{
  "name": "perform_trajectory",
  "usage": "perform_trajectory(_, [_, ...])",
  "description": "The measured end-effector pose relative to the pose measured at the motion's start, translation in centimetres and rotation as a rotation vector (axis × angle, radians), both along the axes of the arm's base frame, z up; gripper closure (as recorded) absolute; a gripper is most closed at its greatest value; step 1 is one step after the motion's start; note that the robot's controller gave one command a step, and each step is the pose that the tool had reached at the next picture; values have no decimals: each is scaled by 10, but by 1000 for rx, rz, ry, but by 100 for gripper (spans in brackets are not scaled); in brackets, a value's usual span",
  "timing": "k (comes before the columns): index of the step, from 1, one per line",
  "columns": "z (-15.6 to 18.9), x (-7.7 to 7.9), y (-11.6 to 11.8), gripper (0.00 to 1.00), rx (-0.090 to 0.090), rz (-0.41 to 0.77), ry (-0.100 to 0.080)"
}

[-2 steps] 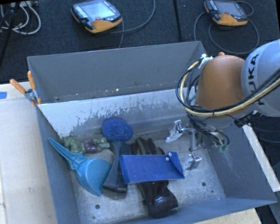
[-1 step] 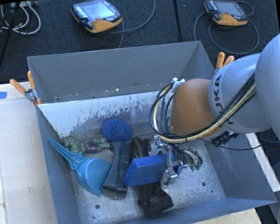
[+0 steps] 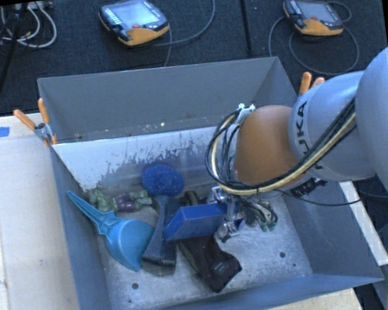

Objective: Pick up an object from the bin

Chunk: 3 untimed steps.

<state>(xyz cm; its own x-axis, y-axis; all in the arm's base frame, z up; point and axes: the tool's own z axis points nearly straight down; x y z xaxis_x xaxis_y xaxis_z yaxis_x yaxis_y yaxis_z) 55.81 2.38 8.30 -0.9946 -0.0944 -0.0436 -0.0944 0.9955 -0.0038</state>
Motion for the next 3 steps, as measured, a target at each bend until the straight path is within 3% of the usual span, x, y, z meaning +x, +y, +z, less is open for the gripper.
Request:
perform_trajectory(1, [0, 0, 0, 100, 0, 0, 0])
perform_trajectory(2, [3, -2, 0, 100, 0, 2, 13])
perform_trajectory(3, [15, -7, 0, 100, -1, 3, 41])
